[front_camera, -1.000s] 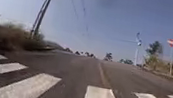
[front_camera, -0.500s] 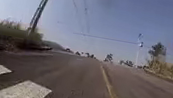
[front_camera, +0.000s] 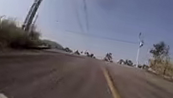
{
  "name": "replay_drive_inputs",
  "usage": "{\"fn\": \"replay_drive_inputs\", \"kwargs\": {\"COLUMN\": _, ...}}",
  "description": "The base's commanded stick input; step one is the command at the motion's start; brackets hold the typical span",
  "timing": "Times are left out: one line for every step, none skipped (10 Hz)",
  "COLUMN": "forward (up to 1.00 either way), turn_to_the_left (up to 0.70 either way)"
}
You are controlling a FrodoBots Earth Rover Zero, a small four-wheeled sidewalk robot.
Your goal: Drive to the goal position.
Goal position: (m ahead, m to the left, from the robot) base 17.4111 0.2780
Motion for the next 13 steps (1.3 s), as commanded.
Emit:
{"fn": "replay_drive_inputs", "kwargs": {"forward": 1.0, "turn_to_the_left": 0.0}}
{"fn": "replay_drive_inputs", "kwargs": {"forward": 1.0, "turn_to_the_left": 0.0}}
{"fn": "replay_drive_inputs", "kwargs": {"forward": 1.0, "turn_to_the_left": 0.0}}
{"fn": "replay_drive_inputs", "kwargs": {"forward": 1.0, "turn_to_the_left": 0.0}}
{"fn": "replay_drive_inputs", "kwargs": {"forward": 1.0, "turn_to_the_left": 0.0}}
{"fn": "replay_drive_inputs", "kwargs": {"forward": 1.0, "turn_to_the_left": 0.0}}
{"fn": "replay_drive_inputs", "kwargs": {"forward": 1.0, "turn_to_the_left": 0.0}}
{"fn": "replay_drive_inputs", "kwargs": {"forward": 1.0, "turn_to_the_left": 0.0}}
{"fn": "replay_drive_inputs", "kwargs": {"forward": 1.0, "turn_to_the_left": 0.0}}
{"fn": "replay_drive_inputs", "kwargs": {"forward": 1.0, "turn_to_the_left": 0.0}}
{"fn": "replay_drive_inputs", "kwargs": {"forward": 1.0, "turn_to_the_left": 0.0}}
{"fn": "replay_drive_inputs", "kwargs": {"forward": 1.0, "turn_to_the_left": 0.0}}
{"fn": "replay_drive_inputs", "kwargs": {"forward": 1.0, "turn_to_the_left": 0.0}}
